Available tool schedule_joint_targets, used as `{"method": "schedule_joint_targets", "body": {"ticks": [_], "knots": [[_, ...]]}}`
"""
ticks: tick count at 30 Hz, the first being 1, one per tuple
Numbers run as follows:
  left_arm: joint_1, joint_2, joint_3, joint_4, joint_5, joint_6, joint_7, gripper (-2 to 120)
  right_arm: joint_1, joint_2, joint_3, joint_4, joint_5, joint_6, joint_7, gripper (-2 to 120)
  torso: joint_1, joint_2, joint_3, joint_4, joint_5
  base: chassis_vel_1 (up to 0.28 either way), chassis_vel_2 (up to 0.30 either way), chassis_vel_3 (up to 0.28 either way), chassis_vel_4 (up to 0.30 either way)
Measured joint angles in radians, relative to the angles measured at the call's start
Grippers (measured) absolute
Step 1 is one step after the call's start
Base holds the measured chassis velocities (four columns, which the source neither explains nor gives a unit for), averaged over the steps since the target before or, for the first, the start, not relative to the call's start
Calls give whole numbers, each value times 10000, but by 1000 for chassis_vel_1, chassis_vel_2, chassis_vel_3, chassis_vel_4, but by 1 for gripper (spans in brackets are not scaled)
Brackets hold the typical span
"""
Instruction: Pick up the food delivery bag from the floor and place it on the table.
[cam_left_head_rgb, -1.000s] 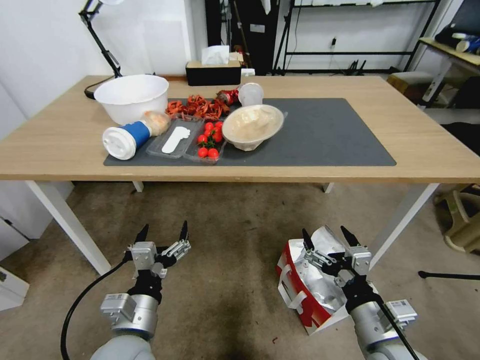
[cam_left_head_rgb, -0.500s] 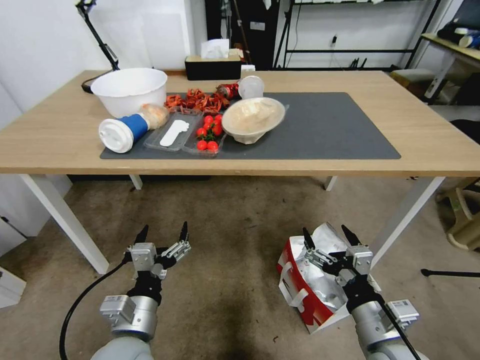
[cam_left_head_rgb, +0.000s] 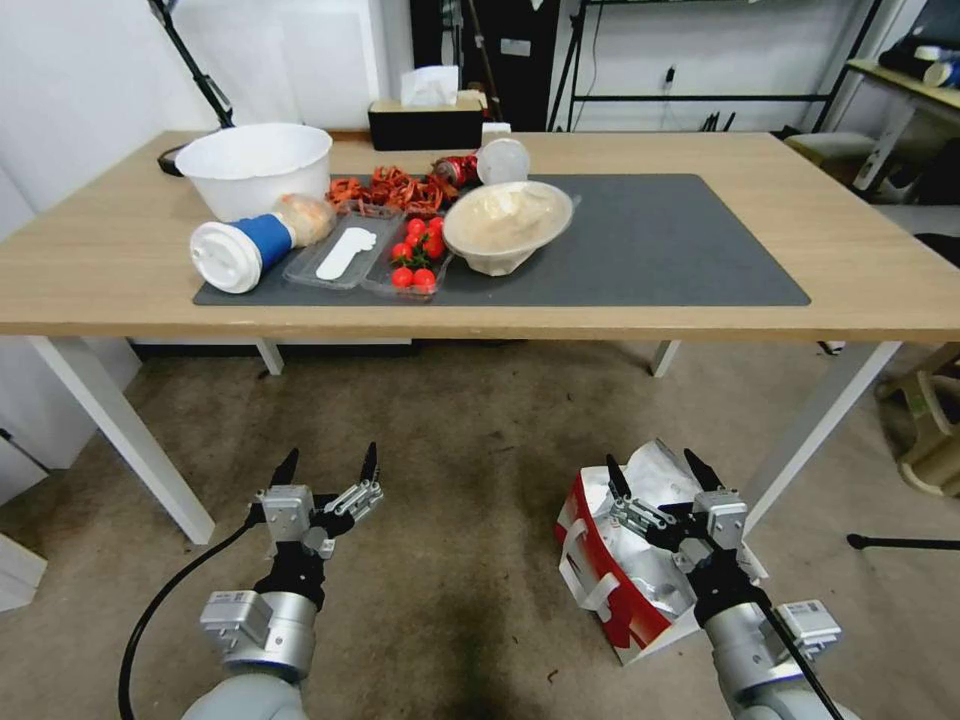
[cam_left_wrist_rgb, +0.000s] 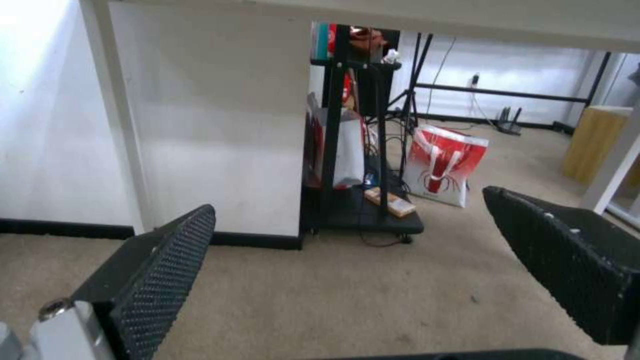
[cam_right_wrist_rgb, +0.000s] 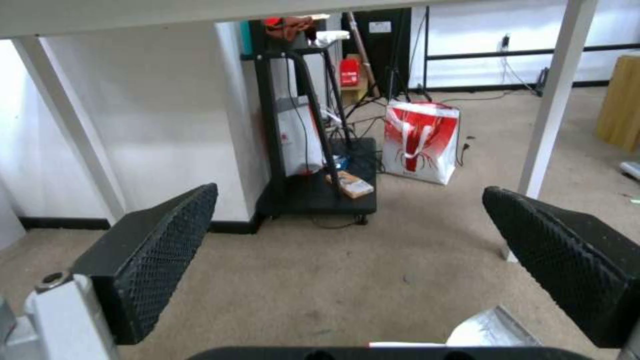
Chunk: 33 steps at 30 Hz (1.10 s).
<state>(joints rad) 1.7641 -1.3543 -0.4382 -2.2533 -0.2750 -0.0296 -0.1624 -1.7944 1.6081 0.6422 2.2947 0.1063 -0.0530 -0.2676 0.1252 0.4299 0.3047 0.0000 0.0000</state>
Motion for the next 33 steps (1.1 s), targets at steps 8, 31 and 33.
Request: {"method": "schedule_joint_targets", "body": {"ticks": [8, 31, 33], "knots": [[20, -28, 18, 0, 68, -13, 16, 100, 19, 0, 6, 0, 11, 2, -1, 100, -101, -322, -220, 0, 0, 0, 0, 0, 0], [-51, 3, 72, 75, 57, -15, 58, 100, -15, 0, 65, 26, 32, 5, -36, 100, -389, -1201, -810, 0, 0, 0, 0, 0, 0], [-51, 24, 72, 88, 55, -14, 58, 100, -17, 0, 59, 26, 29, 10, -48, 100, -420, -1313, -896, 0, 0, 0, 0, 0, 0]]}}
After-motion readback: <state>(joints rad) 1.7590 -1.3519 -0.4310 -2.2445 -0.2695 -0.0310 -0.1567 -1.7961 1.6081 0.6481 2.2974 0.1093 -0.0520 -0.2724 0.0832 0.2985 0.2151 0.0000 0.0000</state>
